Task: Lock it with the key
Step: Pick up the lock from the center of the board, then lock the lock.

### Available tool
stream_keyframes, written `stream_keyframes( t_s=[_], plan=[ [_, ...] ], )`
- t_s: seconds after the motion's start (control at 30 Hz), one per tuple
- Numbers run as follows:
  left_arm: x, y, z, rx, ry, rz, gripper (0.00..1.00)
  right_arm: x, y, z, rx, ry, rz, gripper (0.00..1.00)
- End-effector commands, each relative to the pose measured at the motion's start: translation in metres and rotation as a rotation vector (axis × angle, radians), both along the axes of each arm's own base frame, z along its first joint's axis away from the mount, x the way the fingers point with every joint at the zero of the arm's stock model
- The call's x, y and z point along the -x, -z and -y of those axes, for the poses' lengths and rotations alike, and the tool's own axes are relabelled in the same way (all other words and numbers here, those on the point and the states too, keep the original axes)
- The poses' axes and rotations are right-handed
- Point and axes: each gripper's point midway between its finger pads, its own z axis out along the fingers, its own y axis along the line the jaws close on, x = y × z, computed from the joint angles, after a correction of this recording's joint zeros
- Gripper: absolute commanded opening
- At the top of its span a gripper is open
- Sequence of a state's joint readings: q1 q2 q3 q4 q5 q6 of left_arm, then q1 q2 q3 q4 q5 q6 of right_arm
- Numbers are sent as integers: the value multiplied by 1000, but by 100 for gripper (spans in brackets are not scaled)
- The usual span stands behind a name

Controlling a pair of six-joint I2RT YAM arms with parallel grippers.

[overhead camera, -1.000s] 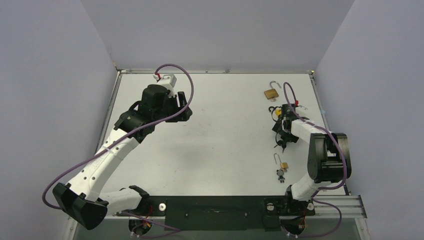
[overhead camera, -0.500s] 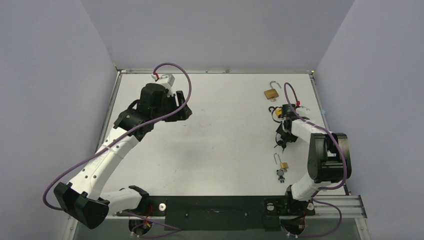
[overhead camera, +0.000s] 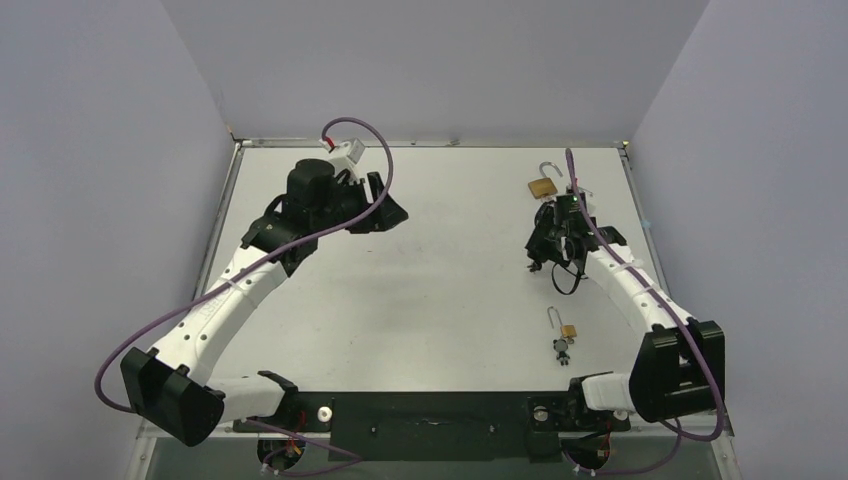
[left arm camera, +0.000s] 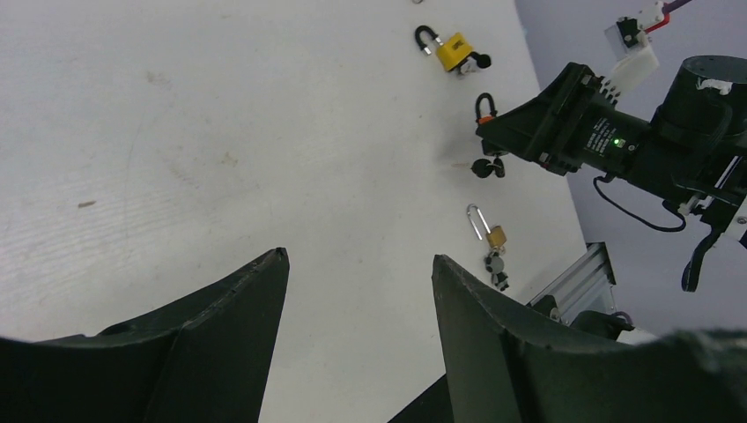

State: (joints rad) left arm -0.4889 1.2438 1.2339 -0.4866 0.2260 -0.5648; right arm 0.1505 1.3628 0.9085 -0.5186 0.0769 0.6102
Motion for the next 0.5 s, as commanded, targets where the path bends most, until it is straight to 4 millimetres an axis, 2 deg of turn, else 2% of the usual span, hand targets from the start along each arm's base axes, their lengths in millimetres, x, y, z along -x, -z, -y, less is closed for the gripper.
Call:
stream_keyframes(
  t_s=[0.0,0.03,0.13,0.23,0.33,0.37,0.47],
  plan=[
    [-13,-59,32,173,143,217,59,-5,-77,-73,-246,-229,148,0],
    [-17,-66,37,175,171,265,59,-2,-92,-93,-314,-299,161,0],
    [-14,-79,51,187,297,333,59,10,-134,-132,-450,-425,212,0],
    [-9,-107,60,202,416,445,59,31,-174,-169,-609,-574,244,0],
    [3,-129,62,244,554,504,59,51,-223,-191,-710,-700,324,0],
    [6,-134,61,257,583,526,59,59,-233,-197,-753,-736,326,0],
    [31,-153,57,310,727,590,58,77,-273,-208,-837,-828,403,0]
  ],
)
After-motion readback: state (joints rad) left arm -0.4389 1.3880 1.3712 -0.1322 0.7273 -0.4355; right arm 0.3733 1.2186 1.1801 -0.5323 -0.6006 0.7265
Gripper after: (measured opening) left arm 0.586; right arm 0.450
